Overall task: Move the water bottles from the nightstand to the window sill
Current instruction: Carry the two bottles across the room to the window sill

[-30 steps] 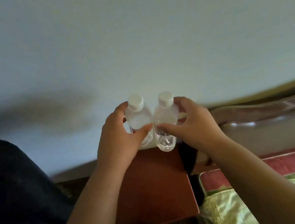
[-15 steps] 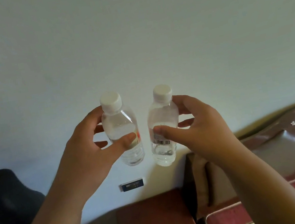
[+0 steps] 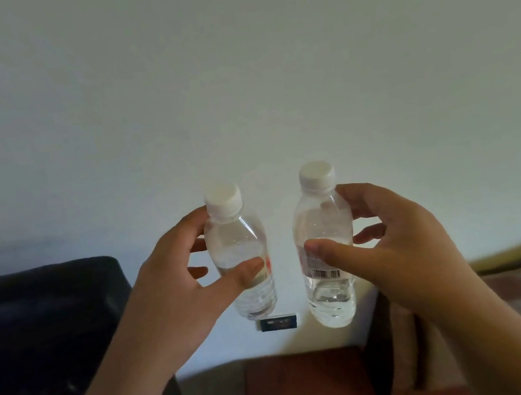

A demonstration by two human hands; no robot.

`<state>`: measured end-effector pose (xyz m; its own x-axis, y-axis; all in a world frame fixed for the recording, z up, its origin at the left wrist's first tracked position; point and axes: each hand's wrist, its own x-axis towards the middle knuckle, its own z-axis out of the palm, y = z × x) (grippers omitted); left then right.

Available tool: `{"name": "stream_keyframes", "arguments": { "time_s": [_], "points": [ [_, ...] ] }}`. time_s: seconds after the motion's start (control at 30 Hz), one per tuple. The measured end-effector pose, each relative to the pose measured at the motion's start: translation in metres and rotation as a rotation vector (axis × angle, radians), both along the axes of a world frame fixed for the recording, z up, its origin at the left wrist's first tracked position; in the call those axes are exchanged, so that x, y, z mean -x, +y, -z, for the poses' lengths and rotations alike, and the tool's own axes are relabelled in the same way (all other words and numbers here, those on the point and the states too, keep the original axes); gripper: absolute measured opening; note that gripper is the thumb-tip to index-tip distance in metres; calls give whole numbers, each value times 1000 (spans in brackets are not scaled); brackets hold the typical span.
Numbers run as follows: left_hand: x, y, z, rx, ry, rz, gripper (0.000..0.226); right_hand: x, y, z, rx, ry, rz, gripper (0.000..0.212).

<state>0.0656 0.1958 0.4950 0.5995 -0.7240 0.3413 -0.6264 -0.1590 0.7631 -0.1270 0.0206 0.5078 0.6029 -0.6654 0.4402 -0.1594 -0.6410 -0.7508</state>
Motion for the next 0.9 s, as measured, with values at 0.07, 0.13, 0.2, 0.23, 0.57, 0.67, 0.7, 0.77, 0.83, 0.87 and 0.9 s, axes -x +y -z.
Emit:
{"name": "stream_keyframes", "arguments": {
  "time_s": [0.07,0.13,0.2,0.23,0.57,0.67,0.7,0.77,0.83,0.87,0.9],
  "points": [
    [-2,14,-1,-15,0,-70,83,-13,2,1,14,26,-63,70],
    [-2,27,-2,-3,9,-131,82,-27,2,3,21,39,-137,69],
    [1,39,-2,8,32,-196,80,-40,2,6,11,39,-221,67],
    [4,45,-2,9,36,-229,79,-46,2,7,6,42,-264,66],
    [55,91,9,-107,24,-686,68,-97,10,26,-10,112,-680,66],
    [80,110,20,-137,72,-832,72,-110,23,39,-13,170,-822,61],
    [90,117,23,-151,87,-873,75,-113,29,43,-22,179,-873,62],
    [110,128,28,-164,96,-954,79,-117,43,50,-27,178,-973,65],
    [131,140,31,-164,119,-1022,80,-119,59,55,-39,173,-1059,66],
    [141,145,32,-175,135,-1057,81,-119,69,56,-56,175,-1100,66],
    [152,152,32,-188,149,-1094,81,-117,78,57,-72,179,-1139,64]
  ]
}}
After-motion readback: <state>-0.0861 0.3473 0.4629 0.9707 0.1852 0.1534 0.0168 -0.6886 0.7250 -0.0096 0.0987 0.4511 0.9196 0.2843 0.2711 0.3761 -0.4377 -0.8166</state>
